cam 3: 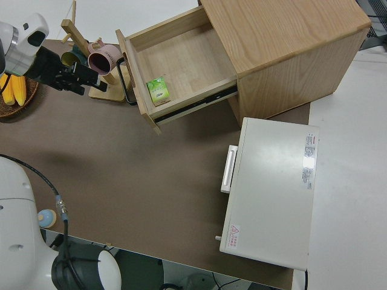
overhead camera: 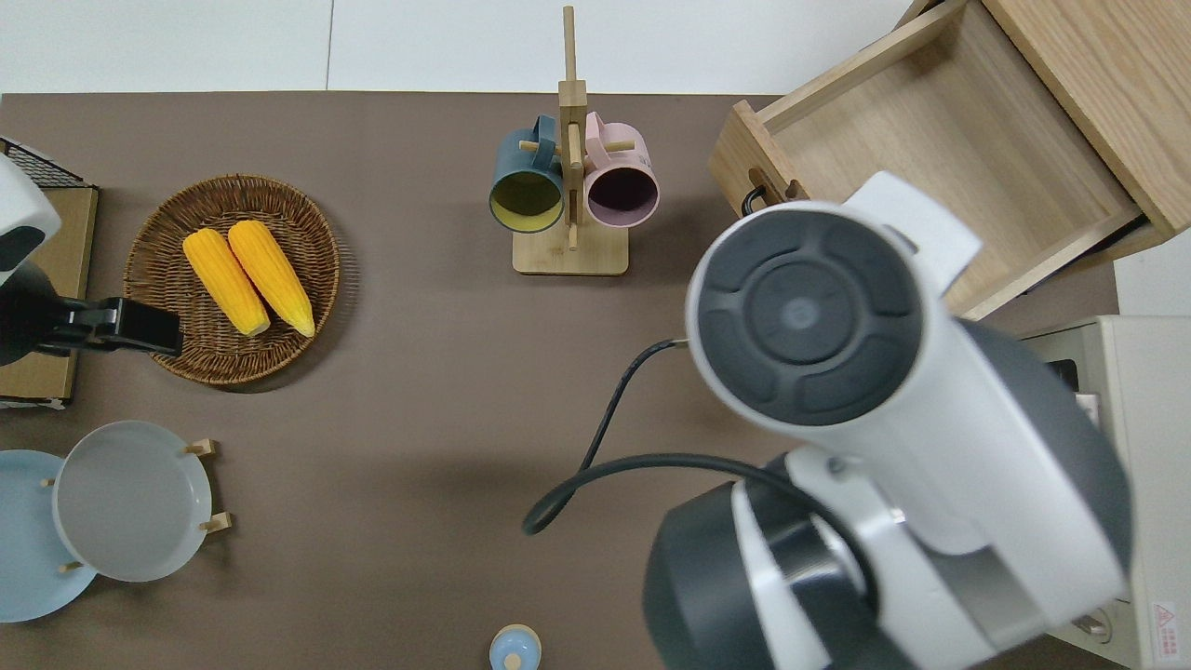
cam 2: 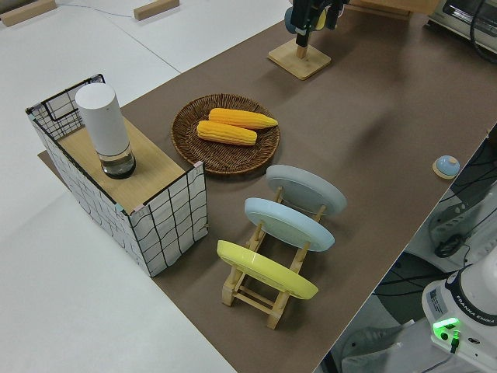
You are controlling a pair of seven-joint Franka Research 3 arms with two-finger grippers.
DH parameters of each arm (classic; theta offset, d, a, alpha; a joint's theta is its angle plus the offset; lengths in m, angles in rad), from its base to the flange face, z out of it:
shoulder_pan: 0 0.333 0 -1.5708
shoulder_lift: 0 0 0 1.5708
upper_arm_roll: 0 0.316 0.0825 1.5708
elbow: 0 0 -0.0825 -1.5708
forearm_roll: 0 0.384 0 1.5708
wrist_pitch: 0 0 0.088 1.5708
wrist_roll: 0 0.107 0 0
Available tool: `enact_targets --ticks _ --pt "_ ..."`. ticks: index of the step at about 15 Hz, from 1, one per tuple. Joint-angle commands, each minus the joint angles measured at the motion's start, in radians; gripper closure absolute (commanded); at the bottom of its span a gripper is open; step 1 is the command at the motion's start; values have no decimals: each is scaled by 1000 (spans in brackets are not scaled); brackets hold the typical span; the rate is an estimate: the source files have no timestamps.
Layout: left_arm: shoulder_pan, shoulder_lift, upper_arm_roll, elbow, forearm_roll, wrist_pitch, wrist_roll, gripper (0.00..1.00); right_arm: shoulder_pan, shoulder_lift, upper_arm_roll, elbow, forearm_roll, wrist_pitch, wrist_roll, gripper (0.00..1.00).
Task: Slide drawer open with right arm
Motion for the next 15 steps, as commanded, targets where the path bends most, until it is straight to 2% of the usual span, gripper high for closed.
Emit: enact_targets --ticks 1,2,4,6,8,9,12,15 --pt "4 11 -6 26 17 -20 10 7 -134 -44 22 -26 122 60 -9 11" --pt "4 11 -6 26 17 -20 10 7 -164 -50 25 -26 157 65 -17 11" --pt "4 11 -6 26 17 -20 10 7 -232 -60 60 -26 196 67 -48 11" --pt "4 11 -6 26 17 -20 10 7 -314 -60 122 -26 202 70 -57 11" --pt "4 11 -6 26 17 -20 10 7 -417 -73 196 -33 240 109 -103 11" --pt "4 11 -6 26 17 -20 10 7 -460 -76 207 -41 283 125 -127 11" --pt "4 11 -6 26 17 -20 10 7 -529 -81 207 -56 363 149 -230 11" --pt "4 11 -6 26 17 -20 10 7 -552 -80 206 -78 391 172 -261 11"
